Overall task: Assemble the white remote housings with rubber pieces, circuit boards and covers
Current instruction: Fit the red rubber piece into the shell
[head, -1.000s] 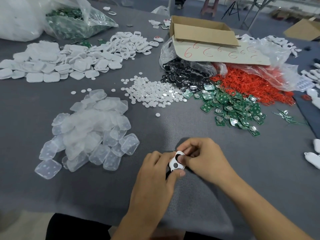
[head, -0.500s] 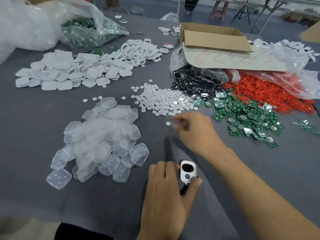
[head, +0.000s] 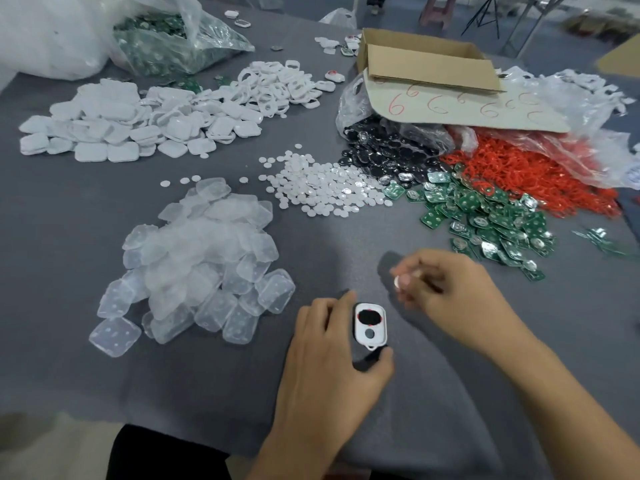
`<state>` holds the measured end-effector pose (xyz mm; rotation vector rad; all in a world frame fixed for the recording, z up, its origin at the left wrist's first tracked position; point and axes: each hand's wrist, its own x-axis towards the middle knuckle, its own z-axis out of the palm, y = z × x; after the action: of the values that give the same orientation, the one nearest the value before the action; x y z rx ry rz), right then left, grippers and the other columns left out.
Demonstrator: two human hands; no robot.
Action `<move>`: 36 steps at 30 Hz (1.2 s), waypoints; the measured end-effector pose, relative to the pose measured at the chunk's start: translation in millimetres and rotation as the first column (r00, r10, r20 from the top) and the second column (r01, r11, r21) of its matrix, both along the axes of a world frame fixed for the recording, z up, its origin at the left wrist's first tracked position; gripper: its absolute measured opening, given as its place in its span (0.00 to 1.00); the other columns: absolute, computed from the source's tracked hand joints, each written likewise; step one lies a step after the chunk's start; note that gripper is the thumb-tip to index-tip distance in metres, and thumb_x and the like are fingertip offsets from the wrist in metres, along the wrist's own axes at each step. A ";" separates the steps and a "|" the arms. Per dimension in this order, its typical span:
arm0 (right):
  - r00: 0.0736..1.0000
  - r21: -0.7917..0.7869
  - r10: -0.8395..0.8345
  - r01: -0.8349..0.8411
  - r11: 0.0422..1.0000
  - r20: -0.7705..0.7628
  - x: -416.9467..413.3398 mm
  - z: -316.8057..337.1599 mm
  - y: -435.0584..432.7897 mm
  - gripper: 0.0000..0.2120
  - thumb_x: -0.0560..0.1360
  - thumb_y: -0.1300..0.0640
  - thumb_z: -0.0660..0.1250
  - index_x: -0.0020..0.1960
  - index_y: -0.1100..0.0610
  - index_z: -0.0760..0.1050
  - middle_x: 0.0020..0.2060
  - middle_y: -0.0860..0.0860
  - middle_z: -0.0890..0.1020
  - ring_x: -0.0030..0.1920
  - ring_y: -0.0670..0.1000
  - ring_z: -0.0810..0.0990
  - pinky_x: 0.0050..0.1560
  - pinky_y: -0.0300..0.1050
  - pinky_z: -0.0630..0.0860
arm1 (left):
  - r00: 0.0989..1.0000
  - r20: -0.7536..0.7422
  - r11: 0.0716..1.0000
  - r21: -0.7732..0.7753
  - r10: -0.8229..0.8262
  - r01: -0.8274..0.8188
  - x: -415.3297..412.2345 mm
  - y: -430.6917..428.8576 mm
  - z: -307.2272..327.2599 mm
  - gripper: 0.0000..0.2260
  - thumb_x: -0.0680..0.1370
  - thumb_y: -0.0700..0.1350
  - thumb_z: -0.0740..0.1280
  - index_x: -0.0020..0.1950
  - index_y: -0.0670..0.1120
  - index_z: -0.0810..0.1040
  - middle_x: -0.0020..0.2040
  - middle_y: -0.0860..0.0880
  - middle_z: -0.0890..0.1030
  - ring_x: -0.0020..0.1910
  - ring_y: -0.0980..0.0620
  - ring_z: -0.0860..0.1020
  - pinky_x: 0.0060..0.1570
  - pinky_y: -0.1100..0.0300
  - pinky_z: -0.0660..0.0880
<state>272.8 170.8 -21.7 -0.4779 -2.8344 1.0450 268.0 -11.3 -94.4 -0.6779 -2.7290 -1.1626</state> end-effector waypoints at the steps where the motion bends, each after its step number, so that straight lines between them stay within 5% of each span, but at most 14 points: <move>1: 1.000 -0.005 -0.001 0.001 1.000 -0.005 14.2 0.4 -1.9 0.09 0.77 0.60 0.70 0.42 0.47 0.79 0.32 0.43 0.84 0.35 0.45 0.83 0.46 0.46 0.80 | 1.000 -0.005 1.000 0.002 0.005 -0.005 0.4 -0.4 0.6 0.31 0.67 0.60 0.71 0.69 0.53 0.73 0.55 0.57 0.72 0.56 0.53 0.72 0.55 0.59 0.75; 11: 0.996 -0.090 0.024 -0.031 0.995 -0.080 37.9 -22.8 -38.6 0.12 0.76 0.66 0.68 0.41 0.50 0.76 0.36 0.44 0.81 0.39 0.43 0.78 0.40 0.31 0.71 | 1.000 -0.030 1.000 0.029 -0.010 0.011 0.3 -3.3 -1.5 0.23 0.70 0.55 0.74 0.64 0.54 0.78 0.52 0.58 0.72 0.52 0.56 0.72 0.49 0.61 0.75; 17: 0.995 -0.171 -0.004 -0.014 0.985 -0.104 36.3 -27.5 -47.1 0.13 0.77 0.68 0.65 0.45 0.50 0.76 0.36 0.42 0.81 0.38 0.44 0.77 0.41 0.37 0.73 | 1.000 -0.029 0.997 0.081 0.009 -0.006 -0.5 -2.3 -0.7 0.19 0.70 0.58 0.73 0.60 0.58 0.77 0.50 0.59 0.71 0.51 0.57 0.72 0.48 0.63 0.74; 25: 0.983 0.065 0.041 -0.030 0.997 -0.176 40.0 -32.6 -42.2 0.12 0.74 0.67 0.68 0.43 0.49 0.75 0.34 0.43 0.80 0.38 0.45 0.78 0.37 0.30 0.69 | 1.000 -0.019 0.998 0.057 0.015 -0.014 -1.0 -0.9 -3.7 0.20 0.71 0.60 0.73 0.61 0.58 0.78 0.50 0.60 0.71 0.51 0.58 0.71 0.49 0.63 0.74; 29: 0.982 0.151 0.088 -0.063 0.987 -0.166 36.3 -33.2 -38.0 0.11 0.74 0.65 0.70 0.44 0.49 0.75 0.37 0.43 0.79 0.39 0.45 0.77 0.40 0.37 0.72 | 0.999 -0.037 0.998 0.065 0.018 -0.016 -1.3 -0.6 -4.6 0.20 0.71 0.61 0.71 0.61 0.57 0.77 0.50 0.60 0.71 0.51 0.58 0.71 0.47 0.64 0.74; 36: 1.000 0.005 0.006 -0.006 1.000 -0.030 24.9 -30.5 -39.0 0.10 0.71 0.61 0.74 0.37 0.46 0.80 0.38 0.44 0.78 0.43 0.40 0.76 0.42 0.27 0.68 | 0.998 -0.040 0.995 0.088 0.040 -0.036 -1.3 -0.6 -3.1 0.19 0.69 0.58 0.72 0.59 0.60 0.75 0.49 0.61 0.70 0.50 0.59 0.72 0.43 0.70 0.69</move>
<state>297.7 131.8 -52.2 -0.4500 -2.8130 1.0373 266.8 -11.9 -97.5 -0.6294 -2.6272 -1.2364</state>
